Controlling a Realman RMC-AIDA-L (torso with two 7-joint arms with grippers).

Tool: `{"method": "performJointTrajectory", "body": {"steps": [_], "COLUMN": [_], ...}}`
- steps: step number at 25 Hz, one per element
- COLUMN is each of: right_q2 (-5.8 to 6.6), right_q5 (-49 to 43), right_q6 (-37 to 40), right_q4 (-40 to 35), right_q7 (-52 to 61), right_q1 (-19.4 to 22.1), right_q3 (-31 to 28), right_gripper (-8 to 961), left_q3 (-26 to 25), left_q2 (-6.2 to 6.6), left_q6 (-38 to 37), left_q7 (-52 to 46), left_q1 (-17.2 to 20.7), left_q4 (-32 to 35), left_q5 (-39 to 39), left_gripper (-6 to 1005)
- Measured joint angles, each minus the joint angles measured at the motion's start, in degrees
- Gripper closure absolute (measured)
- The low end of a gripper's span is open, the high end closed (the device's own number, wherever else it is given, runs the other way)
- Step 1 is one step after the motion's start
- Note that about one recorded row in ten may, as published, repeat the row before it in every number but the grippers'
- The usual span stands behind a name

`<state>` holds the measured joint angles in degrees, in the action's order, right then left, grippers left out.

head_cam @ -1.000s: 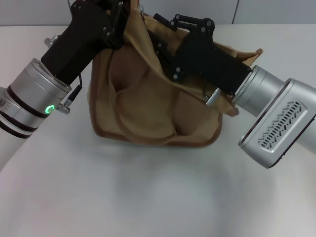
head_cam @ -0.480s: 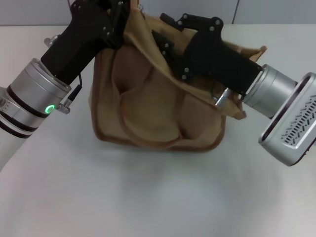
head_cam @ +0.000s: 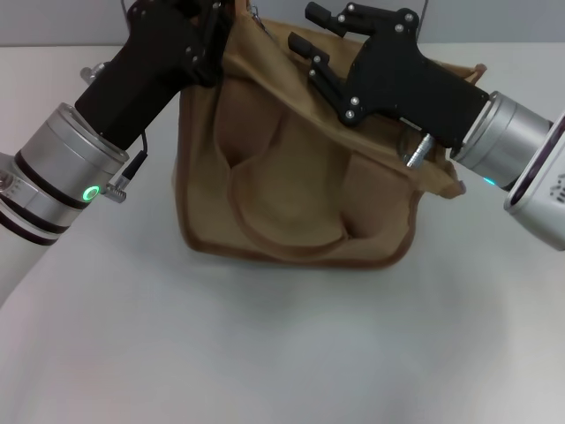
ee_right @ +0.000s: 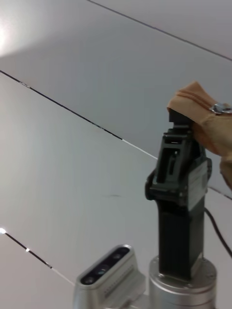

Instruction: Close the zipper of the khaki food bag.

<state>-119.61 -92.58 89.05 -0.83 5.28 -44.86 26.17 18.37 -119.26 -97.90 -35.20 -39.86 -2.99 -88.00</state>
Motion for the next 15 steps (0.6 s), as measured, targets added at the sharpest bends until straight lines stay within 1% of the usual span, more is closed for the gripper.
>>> {"method": "performJointTrajectory", "body": {"steps": [2, 3, 7, 9, 11, 14, 15], "right_q2": [0.02, 0.09, 0.1, 0.09, 0.02, -0.14, -0.14], "right_q5": [-0.01, -0.01, -0.12, -0.37, -0.46, -0.3, -0.07], "right_q6": [0.22, 0.66, 1.56, 1.07, -0.05, -1.28, -1.31], "right_q4": [-0.31, -1.1, -8.89, -13.58, -17.61, -19.97, -20.0], "right_q7": [1.5, 4.55, 22.26, 31.11, 38.24, 40.72, 40.2], "right_q1": [-0.02, -0.02, 0.42, 0.68, 1.06, 1.61, 1.71], "right_q3": [0.05, 0.07, 0.74, 3.3, 7.37, 12.45, 12.89], "right_gripper": [672, 672, 673, 674, 675, 677, 677], "left_q3": [-0.02, -0.06, -0.5, -0.72, -0.79, -0.79, -0.79], "left_q2": [0.0, 0.0, 0.0, 0.0, -0.01, 0.0, 0.0], "left_q6": [0.13, 0.16, 0.33, 0.35, 0.36, 0.39, 0.41], "left_q7": [0.11, 0.11, 0.05, 0.0, -0.04, -0.03, -0.02], "left_q1": [-0.05, -0.07, -0.19, -0.23, -0.31, -0.48, -0.5], "left_q4": [0.0, 0.0, 0.0, 0.0, 0.0, -0.01, -0.02], "left_q5": [0.0, 0.0, 0.0, 0.0, 0.0, -0.08, -0.12], "left_gripper": [990, 990, 990, 990, 990, 990, 990]}}
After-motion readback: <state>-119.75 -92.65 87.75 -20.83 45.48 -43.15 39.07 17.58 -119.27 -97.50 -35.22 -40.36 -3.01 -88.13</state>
